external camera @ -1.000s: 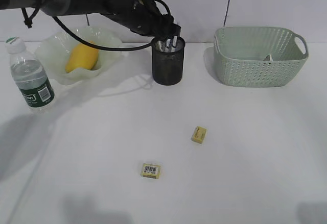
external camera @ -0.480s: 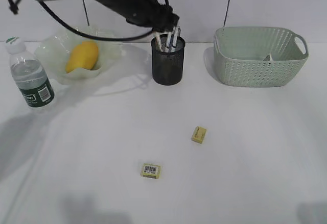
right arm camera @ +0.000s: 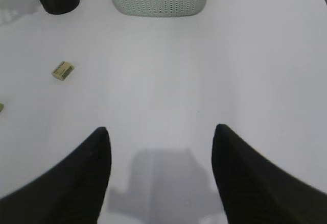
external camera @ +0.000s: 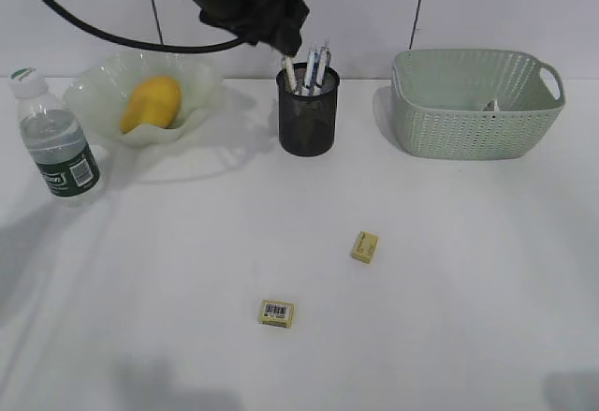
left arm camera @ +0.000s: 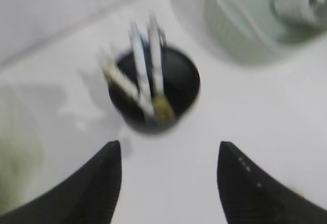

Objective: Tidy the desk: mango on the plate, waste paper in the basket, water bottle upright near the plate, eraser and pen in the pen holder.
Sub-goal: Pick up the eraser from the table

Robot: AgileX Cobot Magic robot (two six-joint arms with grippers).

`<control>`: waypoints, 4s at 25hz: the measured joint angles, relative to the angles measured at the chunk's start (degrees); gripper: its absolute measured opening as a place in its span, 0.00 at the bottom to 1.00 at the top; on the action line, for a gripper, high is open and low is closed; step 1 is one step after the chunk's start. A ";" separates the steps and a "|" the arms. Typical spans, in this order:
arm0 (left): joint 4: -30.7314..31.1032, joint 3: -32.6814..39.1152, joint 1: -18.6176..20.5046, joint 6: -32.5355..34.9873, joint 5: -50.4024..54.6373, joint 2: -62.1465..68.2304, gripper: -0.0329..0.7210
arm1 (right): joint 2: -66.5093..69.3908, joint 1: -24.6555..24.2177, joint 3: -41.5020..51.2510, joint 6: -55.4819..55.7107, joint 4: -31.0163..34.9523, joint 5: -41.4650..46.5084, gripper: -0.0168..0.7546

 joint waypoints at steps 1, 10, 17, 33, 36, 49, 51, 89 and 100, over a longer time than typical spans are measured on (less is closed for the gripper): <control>0.00 0.00 0.00 0.00 2.60 -0.24 0.65 | 0.00 0.00 0.00 0.00 0.00 0.00 0.67; 0.05 -0.11 0.00 -0.30 19.75 -0.70 0.65 | 0.00 0.00 0.00 0.00 0.00 0.00 0.67; -1.22 -0.19 0.00 -1.48 23.09 -0.70 0.65 | 0.00 0.00 0.00 -0.07 0.00 0.00 0.67; -2.01 10.45 -1.38 -3.17 23.08 -8.34 0.64 | 0.00 0.00 0.00 -0.01 0.00 0.00 0.67; -1.20 16.66 -1.38 -3.22 23.15 -13.88 0.64 | 0.00 0.00 0.00 -0.01 0.00 0.00 0.67; 1.87 45.62 -1.38 -3.76 21.05 -49.88 0.62 | 0.00 0.00 0.00 -0.05 0.00 0.00 0.67; 3.29 48.57 -1.38 -3.76 21.18 -56.06 0.62 | 0.00 0.00 0.00 -0.05 0.00 0.00 0.67; 4.83 74.48 -1.40 -3.83 15.63 -108.99 0.61 | 0.00 0.00 0.06 -0.04 0.06 0.00 0.67; 4.83 74.62 -1.40 -3.83 15.13 -108.82 0.61 | 0.00 0.00 0.06 -0.04 0.06 0.00 0.67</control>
